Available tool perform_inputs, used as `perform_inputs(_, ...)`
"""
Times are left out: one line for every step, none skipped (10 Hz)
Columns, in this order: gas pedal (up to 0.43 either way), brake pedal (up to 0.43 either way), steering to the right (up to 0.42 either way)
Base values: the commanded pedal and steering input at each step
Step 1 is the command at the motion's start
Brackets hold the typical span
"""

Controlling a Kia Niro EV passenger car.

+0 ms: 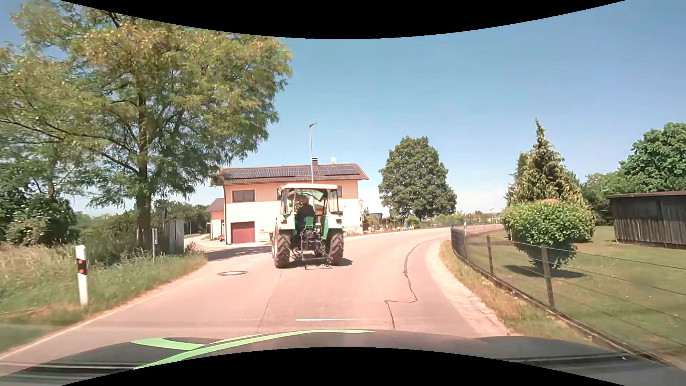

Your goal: Follow the waypoints while adhering to traffic rules and regulations

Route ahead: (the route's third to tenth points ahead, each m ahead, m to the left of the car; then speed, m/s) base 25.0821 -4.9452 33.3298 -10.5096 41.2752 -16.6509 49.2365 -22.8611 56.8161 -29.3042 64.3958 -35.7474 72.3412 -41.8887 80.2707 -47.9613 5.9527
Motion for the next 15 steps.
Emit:
perform_inputs(0.177,0.0,0.056)
perform_inputs(0.177,0.0,0.058)
perform_inputs(0.177,0.0,0.063)
perform_inputs(0.177,0.0,0.066)
perform_inputs(0.177,0.0,0.066)
perform_inputs(0.177,0.0,0.066)
perform_inputs(0.189,0.0,0.066)
perform_inputs(0.189,0.0,0.066)
perform_inputs(0.189,0.0,0.068)
perform_inputs(0.189,0.0,0.071)
perform_inputs(0.189,0.0,0.075)
perform_inputs(0.189,0.0,0.076)
perform_inputs(0.189,0.0,0.077)
perform_inputs(0.189,0.0,0.079)
perform_inputs(0.189,0.0,0.082)
